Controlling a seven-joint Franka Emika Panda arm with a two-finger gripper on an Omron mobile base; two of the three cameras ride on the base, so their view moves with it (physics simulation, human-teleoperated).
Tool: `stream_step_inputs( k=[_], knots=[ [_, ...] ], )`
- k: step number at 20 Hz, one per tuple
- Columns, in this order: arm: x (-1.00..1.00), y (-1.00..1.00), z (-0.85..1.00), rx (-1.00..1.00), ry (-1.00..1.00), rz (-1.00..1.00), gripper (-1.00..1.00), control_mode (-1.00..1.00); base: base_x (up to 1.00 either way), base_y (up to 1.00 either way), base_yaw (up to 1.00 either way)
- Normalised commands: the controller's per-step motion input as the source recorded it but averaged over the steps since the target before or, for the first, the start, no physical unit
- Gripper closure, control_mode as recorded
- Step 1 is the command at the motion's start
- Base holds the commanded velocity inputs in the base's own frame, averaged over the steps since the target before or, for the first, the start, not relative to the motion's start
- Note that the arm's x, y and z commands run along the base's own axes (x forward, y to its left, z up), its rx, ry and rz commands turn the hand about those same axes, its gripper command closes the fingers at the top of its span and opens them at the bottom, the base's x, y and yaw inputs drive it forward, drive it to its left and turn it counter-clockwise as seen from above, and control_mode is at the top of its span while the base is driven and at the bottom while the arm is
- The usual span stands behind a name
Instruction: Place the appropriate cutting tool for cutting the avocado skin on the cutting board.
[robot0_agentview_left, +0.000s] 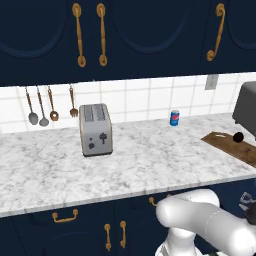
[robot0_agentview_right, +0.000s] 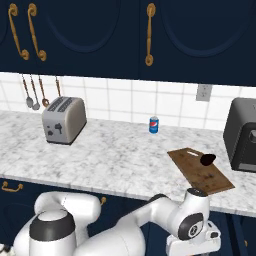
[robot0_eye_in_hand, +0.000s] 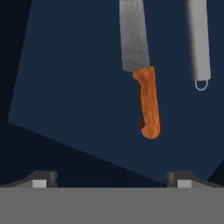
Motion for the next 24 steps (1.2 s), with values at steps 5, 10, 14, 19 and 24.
stream_step_inputs(
  k=[5,10,14,19,24],
  knots=[
    [0.17,-0.04,-0.23,0.03,0.0,0.06,-1.0,-1.0,0.0,0.0,0.0],
    [0.1,0.0,-0.48,0.02,-0.01,0.0,-1.0,-1.0,0.0,0.0,0.0],
    [0.0,0.0,-0.71,0.0,0.0,0.01,-1.0,-1.0,0.0,0.0,0.0],
    [0.0,0.0,-0.73,0.0,0.0,0.01,-1.0,-1.0,0.0,0.0,0.0],
    [0.0,0.0,-0.76,0.0,0.0,0.02,-1.0,-1.0,0.0,0.0,0.0]
  ],
)
